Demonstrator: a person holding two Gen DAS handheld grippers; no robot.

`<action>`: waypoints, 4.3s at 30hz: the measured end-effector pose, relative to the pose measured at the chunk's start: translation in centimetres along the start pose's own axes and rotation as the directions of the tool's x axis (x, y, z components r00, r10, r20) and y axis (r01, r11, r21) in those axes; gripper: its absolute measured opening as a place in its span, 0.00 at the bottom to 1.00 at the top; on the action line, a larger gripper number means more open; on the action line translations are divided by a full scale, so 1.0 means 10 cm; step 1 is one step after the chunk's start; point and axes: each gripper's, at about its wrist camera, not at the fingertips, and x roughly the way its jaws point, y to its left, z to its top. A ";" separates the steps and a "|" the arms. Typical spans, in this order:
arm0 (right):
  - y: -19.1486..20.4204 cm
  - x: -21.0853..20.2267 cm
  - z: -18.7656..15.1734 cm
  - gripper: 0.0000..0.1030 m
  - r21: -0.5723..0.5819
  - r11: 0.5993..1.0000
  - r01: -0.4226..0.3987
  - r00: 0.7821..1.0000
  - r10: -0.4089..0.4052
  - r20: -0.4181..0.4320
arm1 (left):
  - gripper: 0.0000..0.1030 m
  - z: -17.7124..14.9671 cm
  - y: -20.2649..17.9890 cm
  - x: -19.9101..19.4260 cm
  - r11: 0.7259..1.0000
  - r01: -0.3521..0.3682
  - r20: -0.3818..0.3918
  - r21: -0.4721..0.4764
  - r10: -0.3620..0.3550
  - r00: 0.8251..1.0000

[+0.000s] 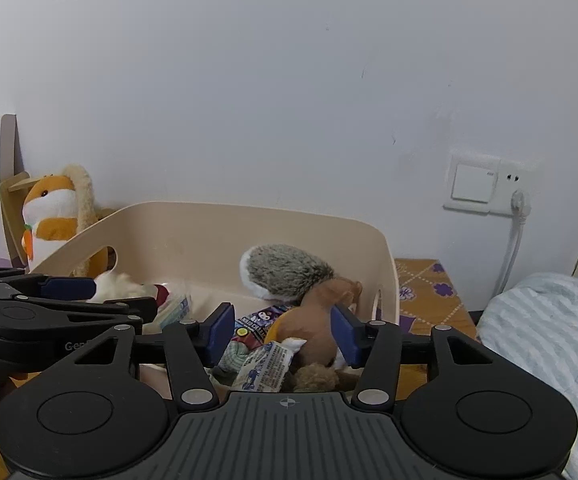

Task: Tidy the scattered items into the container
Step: 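Move both grippers back toward the orange bottle and brown hair ties, then grasp the orange bottle with the left gripper while the right grasps the brown hair ties, then lift the orange bottle and hair ties and carry them over the bin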

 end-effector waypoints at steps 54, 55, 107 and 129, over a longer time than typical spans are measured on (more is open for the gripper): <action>0.75 -0.31 -0.99 0.75 -0.178 0.976 -0.127 0.979 0.094 -0.183 | 0.78 -1.15 0.36 -0.41 0.998 0.061 -0.056 0.025 -0.060 0.997; 0.74 -0.28 -0.99 0.74 -0.174 0.977 -0.123 0.978 0.090 -0.186 | 0.78 -1.14 0.37 -0.38 0.998 0.063 -0.059 0.016 -0.062 0.996; 0.40 -0.05 -0.99 0.29 -0.069 0.986 -0.154 0.965 0.136 -0.225 | 0.83 -1.15 0.25 -0.10 0.996 0.006 -0.066 -0.089 -0.012 0.998; 0.31 -0.83 -0.60 0.29 -0.099 0.983 -0.152 0.987 0.147 -0.059 | 0.83 -0.89 0.31 -1.01 0.997 0.051 0.100 -0.052 -0.046 0.994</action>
